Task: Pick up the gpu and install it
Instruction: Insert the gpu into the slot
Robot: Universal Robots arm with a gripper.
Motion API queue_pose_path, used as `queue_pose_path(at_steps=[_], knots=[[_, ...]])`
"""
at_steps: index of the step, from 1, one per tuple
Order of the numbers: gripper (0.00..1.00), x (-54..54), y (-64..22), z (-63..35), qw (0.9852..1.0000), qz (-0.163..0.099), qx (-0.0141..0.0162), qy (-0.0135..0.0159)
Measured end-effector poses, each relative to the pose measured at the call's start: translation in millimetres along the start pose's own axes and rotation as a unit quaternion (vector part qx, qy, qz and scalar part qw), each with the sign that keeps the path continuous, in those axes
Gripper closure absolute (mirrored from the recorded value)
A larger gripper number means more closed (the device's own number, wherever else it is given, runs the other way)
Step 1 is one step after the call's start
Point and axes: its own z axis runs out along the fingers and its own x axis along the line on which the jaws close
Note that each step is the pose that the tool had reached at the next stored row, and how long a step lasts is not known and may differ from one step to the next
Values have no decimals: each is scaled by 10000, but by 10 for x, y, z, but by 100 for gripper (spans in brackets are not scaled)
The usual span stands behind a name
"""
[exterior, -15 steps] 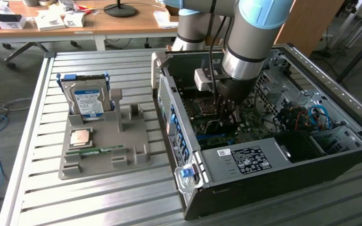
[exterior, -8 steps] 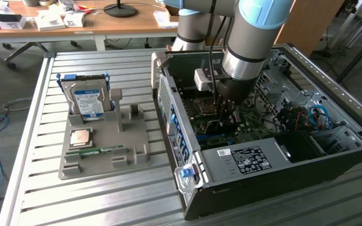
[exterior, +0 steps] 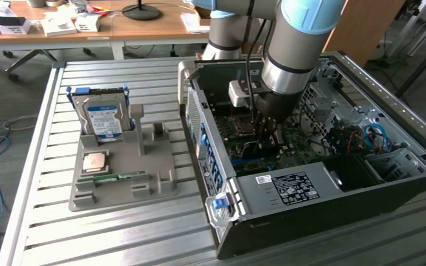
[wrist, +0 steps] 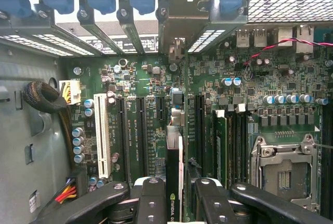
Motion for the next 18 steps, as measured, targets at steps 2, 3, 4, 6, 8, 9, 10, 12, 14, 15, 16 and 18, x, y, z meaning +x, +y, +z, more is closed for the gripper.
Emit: queue_pose_path(at_steps=[2,3,4,6,8,9,10,12,14,15,16,18], knots=[[74,0,0,-2,10000,-7,-1,-8],[74,0,0,-1,10000,-8,-1,-11],[74,0,0,-1,10000,-9,-1,-12],[74,0,-5,-1,10000,-10,-1,-13],[74,0,-13,-1,10000,-10,-2,-12],[74,0,-13,-2,10000,-10,-1,-12],[74,0,-13,-1,10000,-9,-2,-12],[74,-1,-13,-1,10000,-9,-1,-12],[74,-1,-14,-7,10000,-10,-1,-12],[74,-1,-14,-15,10000,-10,-1,-12],[74,-1,-14,-23,10000,-10,-1,-12],[74,-2,-14,-32,10000,-10,-1,-13]])
